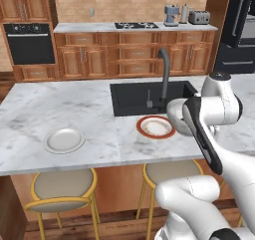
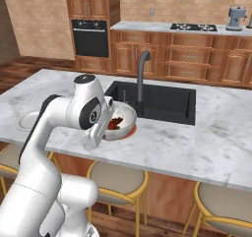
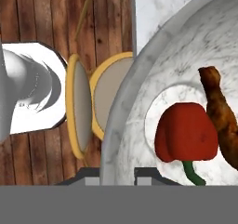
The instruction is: Pick the chicken drumstick and bell pepper from their plates and place them in the bowl. Then put the bowl in the fridge.
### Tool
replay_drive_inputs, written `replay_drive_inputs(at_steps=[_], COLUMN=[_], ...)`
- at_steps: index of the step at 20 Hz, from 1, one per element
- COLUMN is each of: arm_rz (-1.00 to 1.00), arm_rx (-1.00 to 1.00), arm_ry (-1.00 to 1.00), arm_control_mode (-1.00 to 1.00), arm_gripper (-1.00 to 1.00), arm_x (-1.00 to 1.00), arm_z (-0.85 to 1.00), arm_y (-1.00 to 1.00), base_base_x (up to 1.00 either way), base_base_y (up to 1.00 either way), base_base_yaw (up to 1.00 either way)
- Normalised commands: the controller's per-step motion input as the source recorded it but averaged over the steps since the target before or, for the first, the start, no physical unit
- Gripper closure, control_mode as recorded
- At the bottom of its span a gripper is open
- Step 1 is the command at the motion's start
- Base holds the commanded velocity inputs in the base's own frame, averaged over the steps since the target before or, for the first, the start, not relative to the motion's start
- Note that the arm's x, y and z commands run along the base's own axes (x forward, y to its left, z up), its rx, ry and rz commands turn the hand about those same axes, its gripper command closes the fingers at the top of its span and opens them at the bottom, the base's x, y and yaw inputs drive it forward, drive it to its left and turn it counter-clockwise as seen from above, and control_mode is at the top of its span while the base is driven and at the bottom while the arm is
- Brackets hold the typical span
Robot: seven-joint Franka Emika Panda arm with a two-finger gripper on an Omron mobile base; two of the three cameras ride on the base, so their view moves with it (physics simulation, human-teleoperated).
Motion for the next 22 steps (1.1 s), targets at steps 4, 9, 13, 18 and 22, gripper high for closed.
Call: replay_drive_inputs(at_steps=[4, 9, 13, 18, 22], arm_rz=[0.03, 0.0, 0.0, 0.0, 0.0], arm_rx=[-0.05, 0.0, 0.0, 0.0, 0.0], arm_ry=[0.09, 0.01, 0.0, 0.0, 0.0], arm_control_mode=[-1.0, -1.0, -1.0, -1.0, 1.0], arm_gripper=[1.0, 1.0, 1.0, 1.0, 1.0], arm_x=[-0.2, 0.0, 0.0, 0.0, 0.0], arm_z=[0.13, 0.0, 0.0, 0.0, 0.0], arm_y=[0.15, 0.0, 0.0, 0.0, 0.0], base_base_x=[0.0, 0.0, 0.0, 0.0, 0.0], base_base_y=[0.0, 0.0, 0.0, 0.0, 0.0], base_base_yaw=[0.0, 0.0, 0.0, 0.0, 0.0])
